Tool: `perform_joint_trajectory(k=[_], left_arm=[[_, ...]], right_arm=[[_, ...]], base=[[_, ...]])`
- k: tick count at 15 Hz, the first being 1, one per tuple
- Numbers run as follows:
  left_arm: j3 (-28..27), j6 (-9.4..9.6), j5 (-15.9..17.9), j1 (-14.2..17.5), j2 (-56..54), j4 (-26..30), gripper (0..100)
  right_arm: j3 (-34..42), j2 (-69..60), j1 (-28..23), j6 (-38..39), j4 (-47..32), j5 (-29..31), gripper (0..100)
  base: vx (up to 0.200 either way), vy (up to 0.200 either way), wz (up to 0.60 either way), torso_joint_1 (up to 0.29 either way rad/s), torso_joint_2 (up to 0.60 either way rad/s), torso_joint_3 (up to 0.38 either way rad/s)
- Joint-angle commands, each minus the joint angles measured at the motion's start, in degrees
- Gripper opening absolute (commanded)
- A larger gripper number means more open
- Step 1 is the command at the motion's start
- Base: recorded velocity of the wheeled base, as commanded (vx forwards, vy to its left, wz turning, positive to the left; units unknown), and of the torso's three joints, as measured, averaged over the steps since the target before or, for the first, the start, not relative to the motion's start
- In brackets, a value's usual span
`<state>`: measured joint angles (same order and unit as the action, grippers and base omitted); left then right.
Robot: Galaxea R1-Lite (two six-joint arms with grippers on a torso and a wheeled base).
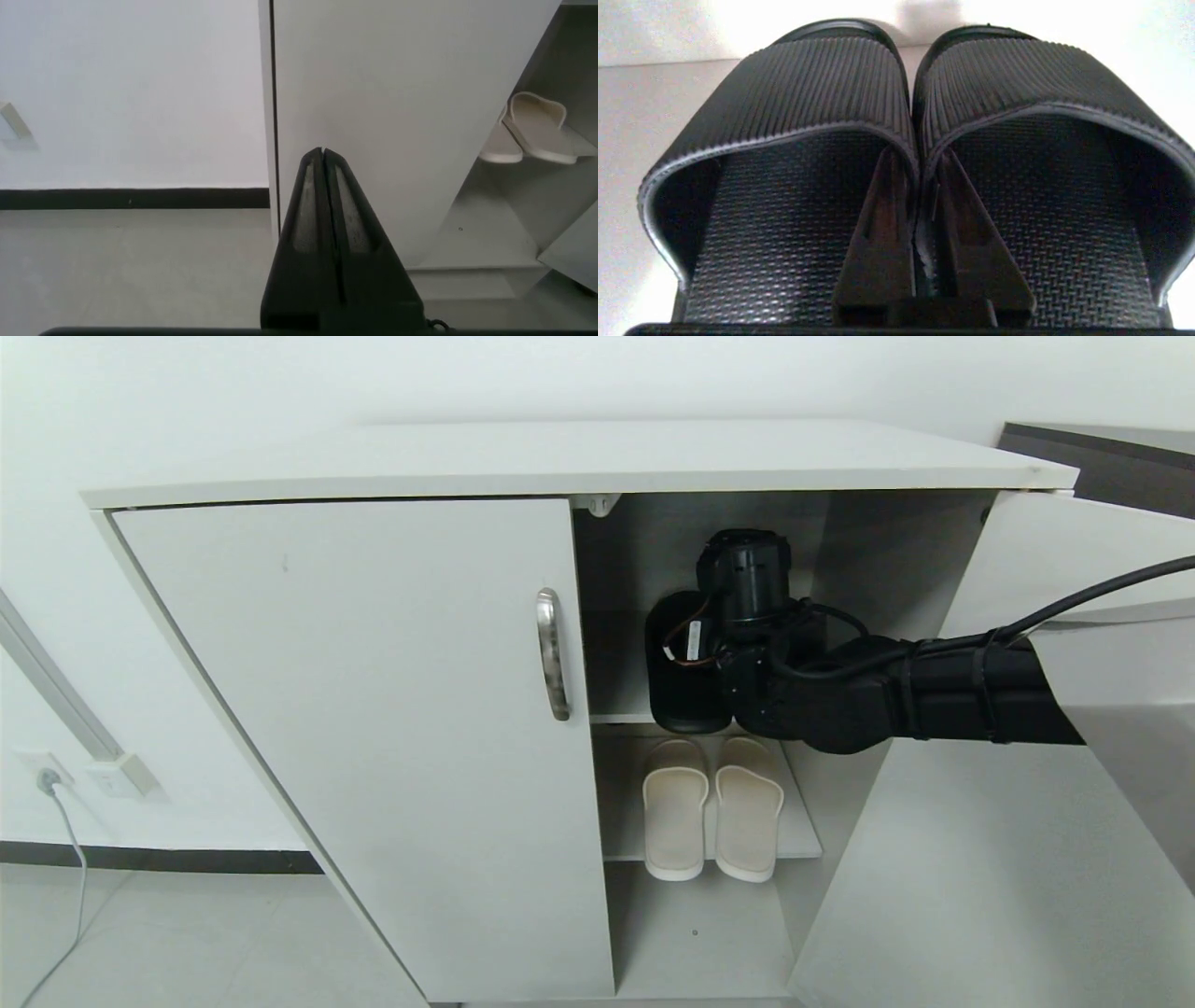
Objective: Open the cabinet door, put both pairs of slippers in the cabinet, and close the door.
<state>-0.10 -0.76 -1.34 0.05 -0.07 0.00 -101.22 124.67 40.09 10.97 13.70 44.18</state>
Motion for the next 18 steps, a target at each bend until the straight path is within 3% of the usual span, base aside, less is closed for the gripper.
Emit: perform_joint_trajectory(k=[1, 7, 8, 12, 18], left_arm=[[0.01, -0.04, 0.02, 0.04, 0.07, 0.0, 0], [0.01, -0.04, 0.02, 0.04, 0.07, 0.0, 0], [0.01, -0.04, 0.02, 0.04, 0.07, 0.0, 0], [0.01, -0.04, -0.07, 0.04, 0.07, 0.0, 0], [0.01, -0.12, -0.07, 0.04, 0.07, 0.0, 0]], right_arm=[[-0.21, 0.4, -0.28, 0.01, 0.01, -0.06, 0], [-0.21, 0.83, -0.63, 0.01, -0.52, -0.15, 0], [-0.21, 0.83, -0.54, 0.01, -0.87, -0.06, 100], [2.52, -1.36, 0.69, 0.19, -1.05, -0.06, 100], [13.24, -10.77, 4.91, 0.89, -0.52, 1.35, 100]], base=[[0.0, 0.0, 0.0, 0.0, 0.0, 0.0], [0.0, 0.0, 0.0, 0.0, 0.0, 0.0], [0.0, 0.0, 0.0, 0.0, 0.0, 0.0], [0.0, 0.0, 0.0, 0.0, 0.0, 0.0], [0.0, 0.0, 0.0, 0.0, 0.0, 0.0]])
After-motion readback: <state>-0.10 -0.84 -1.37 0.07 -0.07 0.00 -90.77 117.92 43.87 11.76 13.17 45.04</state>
